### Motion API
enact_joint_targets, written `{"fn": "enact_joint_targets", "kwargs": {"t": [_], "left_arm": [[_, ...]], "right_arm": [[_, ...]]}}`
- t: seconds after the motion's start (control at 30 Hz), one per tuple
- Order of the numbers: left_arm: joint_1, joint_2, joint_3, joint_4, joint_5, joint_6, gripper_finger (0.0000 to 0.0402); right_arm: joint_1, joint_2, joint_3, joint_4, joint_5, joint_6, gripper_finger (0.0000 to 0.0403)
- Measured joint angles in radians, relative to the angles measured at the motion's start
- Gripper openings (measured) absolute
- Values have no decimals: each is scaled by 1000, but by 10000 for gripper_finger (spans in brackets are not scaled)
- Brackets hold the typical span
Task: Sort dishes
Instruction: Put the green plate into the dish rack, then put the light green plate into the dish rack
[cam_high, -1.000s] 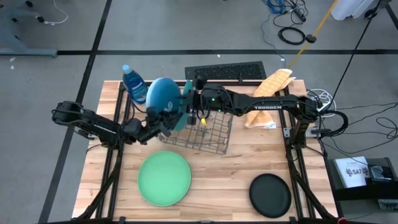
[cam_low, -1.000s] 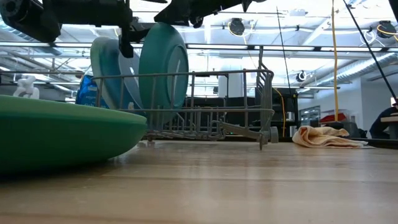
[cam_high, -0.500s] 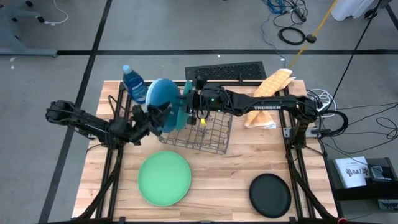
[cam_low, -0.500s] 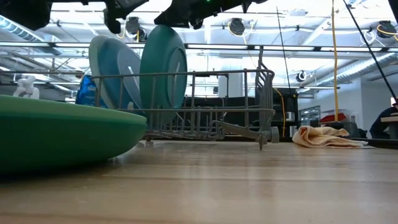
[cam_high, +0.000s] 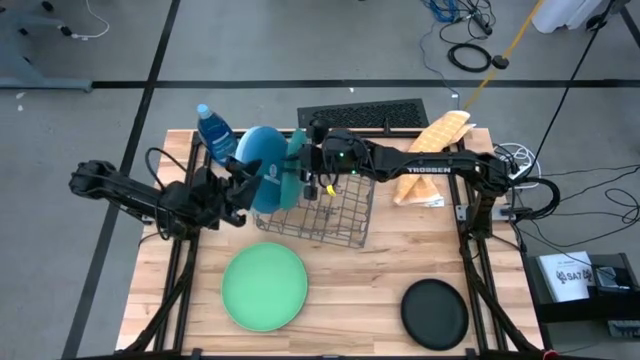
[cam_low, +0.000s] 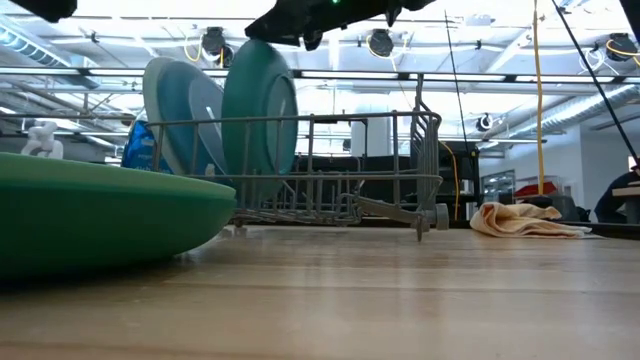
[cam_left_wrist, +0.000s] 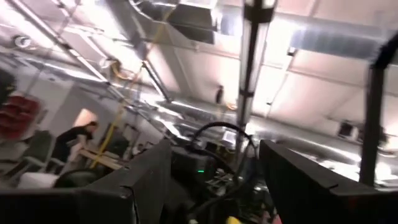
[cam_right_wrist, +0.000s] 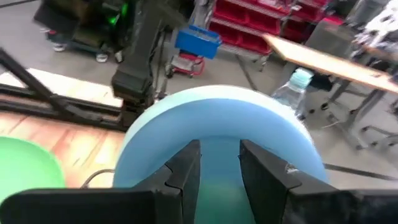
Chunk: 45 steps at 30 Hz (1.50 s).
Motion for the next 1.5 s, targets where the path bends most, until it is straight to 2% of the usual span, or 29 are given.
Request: {"fn": "enact_joint_targets", "kwargs": {"t": [0.1,0.33,0.47,0.67,0.83,0.9,1.0,1.1,1.2,1.5], "left_arm": [[-16,-7,29,-56,38,18,242],[-49,-7,104,-220,65,58,242],[-89,-16,142,-316,67,97,242],[-186,-52,208,-603,-54,197,242],[-300,-51,266,-912,-81,231,242],[-343,-44,281,-1000,-150,205,242],[-406,-43,291,-1030,-260,180,242],[-459,-43,292,-1023,-286,180,242],[-497,-42,292,-1024,-297,173,242],[-545,-20,292,-1027,-298,96,242]], "right_arm": [[-7,3,21,-17,-38,2,114],[-6,0,83,-11,-45,-40,137],[6,-30,109,-139,-38,-86,141],[67,-66,112,-391,-40,-130,126],[201,-59,99,-519,-44,-149,112],[266,-44,76,-534,-43,-148,110],[371,-8,60,-531,-38,-139,112],[465,38,61,-508,-27,-135,115],[533,109,60,-498,28,-132,115],[567,287,60,-357,43,-87,116]]}}
